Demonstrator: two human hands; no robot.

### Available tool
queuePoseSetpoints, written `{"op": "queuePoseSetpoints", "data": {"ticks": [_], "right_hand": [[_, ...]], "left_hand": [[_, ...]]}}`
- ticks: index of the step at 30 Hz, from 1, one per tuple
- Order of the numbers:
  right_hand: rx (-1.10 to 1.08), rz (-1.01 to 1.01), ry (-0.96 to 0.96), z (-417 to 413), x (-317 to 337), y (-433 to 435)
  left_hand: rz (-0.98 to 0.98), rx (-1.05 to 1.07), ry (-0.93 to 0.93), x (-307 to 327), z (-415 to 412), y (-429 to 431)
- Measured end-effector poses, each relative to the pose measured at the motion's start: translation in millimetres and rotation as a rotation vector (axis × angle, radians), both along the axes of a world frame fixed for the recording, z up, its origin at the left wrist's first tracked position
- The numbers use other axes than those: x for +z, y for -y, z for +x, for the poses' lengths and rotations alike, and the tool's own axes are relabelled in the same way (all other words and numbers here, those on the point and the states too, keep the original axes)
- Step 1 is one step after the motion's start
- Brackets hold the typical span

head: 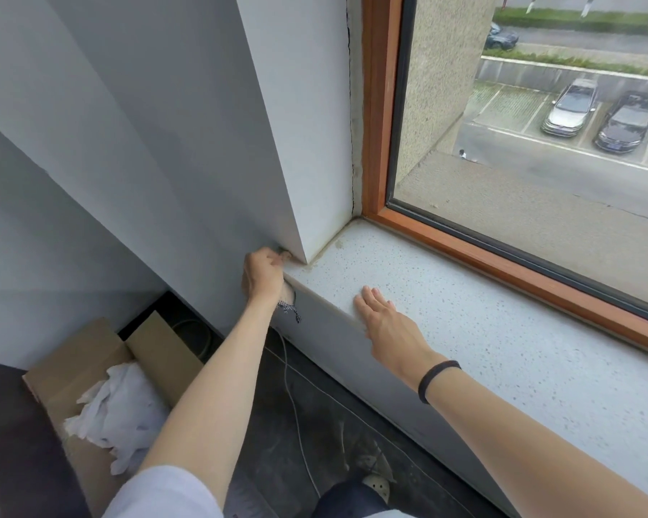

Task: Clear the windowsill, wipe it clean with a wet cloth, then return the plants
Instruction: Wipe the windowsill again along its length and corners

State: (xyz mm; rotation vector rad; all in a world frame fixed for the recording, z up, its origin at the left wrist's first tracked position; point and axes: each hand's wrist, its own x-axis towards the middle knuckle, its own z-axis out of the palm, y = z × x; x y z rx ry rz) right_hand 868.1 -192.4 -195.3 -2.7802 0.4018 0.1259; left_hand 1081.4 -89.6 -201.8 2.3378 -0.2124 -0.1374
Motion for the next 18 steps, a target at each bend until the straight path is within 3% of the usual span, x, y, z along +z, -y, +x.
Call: {"op": "queuePoseSetpoints", "data": {"ticks": [4,8,11,14,18], "right_hand": [[0.002,0.001,0.003,-1,1,-1],[0.007,-0.015,-0.011,1,2,-3],[-0.001,-0.014,-0.01,5,3,-5],[-0.014,-0.007,-0.019,6,4,-6],[-0.005,-0.023,-0.043,6,6,-5]], "left_hand": [[-0.083,-0.123,-0.07,-9,-20,-15],[-0.177,-0.038,-0.141,-7,14,-17],[-0.117,-0.06,-0.092,2,-7,-12],[-0.114,-0.255,-0.128,0,-65,-5],[0.067,-0.294,-0.014,-5,-73,2]]}}
